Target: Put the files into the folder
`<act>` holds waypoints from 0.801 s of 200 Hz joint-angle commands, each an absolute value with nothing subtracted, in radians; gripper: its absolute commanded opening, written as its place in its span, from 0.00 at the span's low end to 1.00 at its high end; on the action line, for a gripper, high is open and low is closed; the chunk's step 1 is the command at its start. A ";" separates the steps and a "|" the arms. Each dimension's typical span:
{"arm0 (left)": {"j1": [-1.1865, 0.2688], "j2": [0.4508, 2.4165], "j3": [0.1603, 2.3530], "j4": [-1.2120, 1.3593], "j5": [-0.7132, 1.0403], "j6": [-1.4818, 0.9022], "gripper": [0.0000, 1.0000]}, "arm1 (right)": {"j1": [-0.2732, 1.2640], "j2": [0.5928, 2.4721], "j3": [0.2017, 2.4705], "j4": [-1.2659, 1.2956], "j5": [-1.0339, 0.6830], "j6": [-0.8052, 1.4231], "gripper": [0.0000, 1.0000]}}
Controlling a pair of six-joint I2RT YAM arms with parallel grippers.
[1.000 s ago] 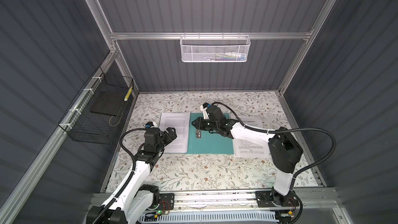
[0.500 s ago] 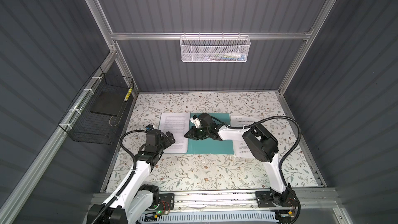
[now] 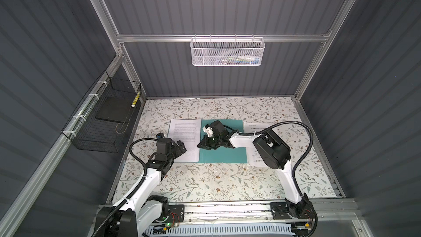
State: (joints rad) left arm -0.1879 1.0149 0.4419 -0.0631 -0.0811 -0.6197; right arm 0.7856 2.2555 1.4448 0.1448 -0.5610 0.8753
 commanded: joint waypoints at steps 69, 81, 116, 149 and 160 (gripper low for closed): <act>-0.181 1.070 0.426 0.013 0.030 -0.609 0.91 | 0.746 2.103 1.436 0.032 -0.543 0.782 0.16; -0.181 1.082 0.409 0.043 0.046 -0.626 0.90 | 0.735 2.068 1.430 -0.026 -0.514 0.740 0.21; -0.181 1.105 0.365 0.118 0.071 -0.661 0.86 | 0.691 2.005 1.379 -0.117 -0.409 0.653 0.22; -0.181 1.118 0.341 0.161 0.087 -0.681 0.82 | 0.676 2.008 1.382 -0.185 -0.374 0.602 0.24; -0.181 1.128 0.335 0.172 0.091 -0.687 0.77 | 0.676 2.020 1.382 -0.188 -0.381 0.601 0.24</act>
